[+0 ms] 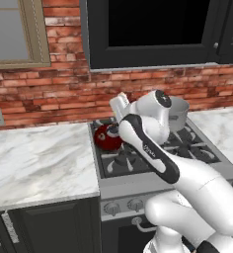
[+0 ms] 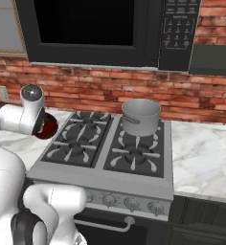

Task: Pick the kettle from the counter and place it on a stove burner. Then turn the burner on.

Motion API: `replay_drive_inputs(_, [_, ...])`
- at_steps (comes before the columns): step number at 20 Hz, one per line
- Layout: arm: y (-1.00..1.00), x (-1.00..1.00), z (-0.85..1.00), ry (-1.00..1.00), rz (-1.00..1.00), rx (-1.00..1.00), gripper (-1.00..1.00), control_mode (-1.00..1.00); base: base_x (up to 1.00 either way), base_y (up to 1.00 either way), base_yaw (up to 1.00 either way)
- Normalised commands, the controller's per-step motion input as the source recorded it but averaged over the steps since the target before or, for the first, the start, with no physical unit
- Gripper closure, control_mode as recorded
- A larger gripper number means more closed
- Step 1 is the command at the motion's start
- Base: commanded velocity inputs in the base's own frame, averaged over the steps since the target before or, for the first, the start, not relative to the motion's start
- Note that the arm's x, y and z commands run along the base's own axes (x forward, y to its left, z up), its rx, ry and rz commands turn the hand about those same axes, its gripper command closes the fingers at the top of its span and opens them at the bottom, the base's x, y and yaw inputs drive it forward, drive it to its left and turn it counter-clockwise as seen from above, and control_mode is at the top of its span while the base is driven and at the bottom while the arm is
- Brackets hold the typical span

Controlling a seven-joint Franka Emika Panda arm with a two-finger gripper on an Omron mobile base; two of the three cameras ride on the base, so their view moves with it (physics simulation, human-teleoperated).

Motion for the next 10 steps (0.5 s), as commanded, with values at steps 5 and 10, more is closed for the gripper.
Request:
replay_drive_inputs(5, [-1.00, -0.47, 0.22, 0.00, -0.09, 0.23, 1.00, -1.00, 0.00, 0.00, 0.00])
replay_drive_inputs(10, [-1.00, -0.45, 0.23, 0.00, -0.08, 0.22, 1.00, -1.00, 0.00, 0.00, 0.00])
